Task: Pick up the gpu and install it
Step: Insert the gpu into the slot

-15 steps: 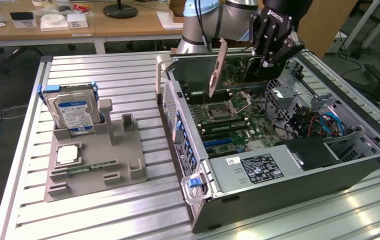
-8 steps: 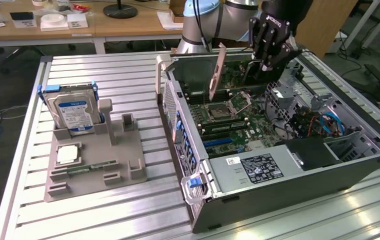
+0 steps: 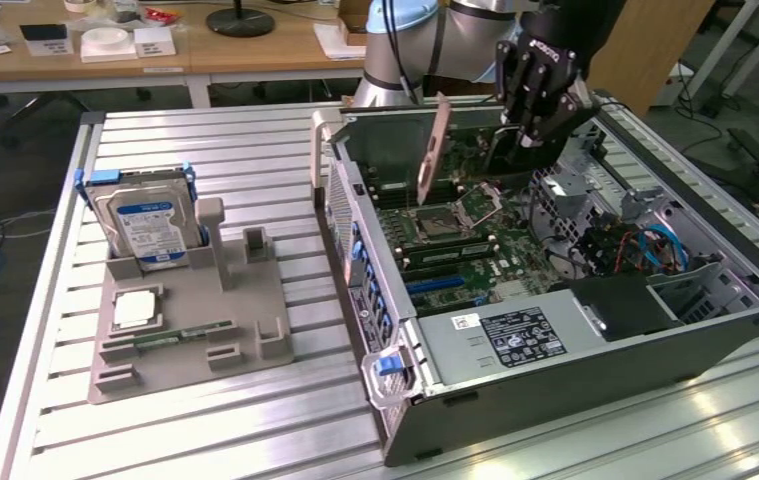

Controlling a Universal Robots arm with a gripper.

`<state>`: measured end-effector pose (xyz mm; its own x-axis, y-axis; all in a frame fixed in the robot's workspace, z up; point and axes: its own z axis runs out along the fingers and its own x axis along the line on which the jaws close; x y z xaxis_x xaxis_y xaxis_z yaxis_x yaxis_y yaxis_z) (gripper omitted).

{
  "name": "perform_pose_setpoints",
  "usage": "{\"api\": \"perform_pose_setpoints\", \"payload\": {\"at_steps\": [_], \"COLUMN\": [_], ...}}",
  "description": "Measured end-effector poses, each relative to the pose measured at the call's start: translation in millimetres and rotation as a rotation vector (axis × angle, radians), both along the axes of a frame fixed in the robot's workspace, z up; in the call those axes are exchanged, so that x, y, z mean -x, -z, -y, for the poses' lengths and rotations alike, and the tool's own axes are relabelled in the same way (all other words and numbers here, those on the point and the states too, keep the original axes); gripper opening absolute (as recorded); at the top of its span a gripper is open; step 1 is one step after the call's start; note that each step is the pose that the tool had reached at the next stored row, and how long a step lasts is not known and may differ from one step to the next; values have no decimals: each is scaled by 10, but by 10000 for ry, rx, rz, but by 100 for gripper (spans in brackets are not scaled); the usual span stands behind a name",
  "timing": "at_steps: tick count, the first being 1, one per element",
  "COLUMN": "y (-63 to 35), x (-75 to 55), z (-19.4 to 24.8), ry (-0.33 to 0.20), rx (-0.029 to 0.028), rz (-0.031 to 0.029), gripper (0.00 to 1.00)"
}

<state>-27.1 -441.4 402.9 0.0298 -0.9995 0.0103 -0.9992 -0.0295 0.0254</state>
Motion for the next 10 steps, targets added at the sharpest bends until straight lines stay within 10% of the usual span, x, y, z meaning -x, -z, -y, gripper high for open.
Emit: {"api": "perform_pose_setpoints", "payload": {"at_steps": [10], "y": [40], "x": [1], "z": [0], "ry": [512], "rx": [3], "rz": [1], "gripper": [28]}}
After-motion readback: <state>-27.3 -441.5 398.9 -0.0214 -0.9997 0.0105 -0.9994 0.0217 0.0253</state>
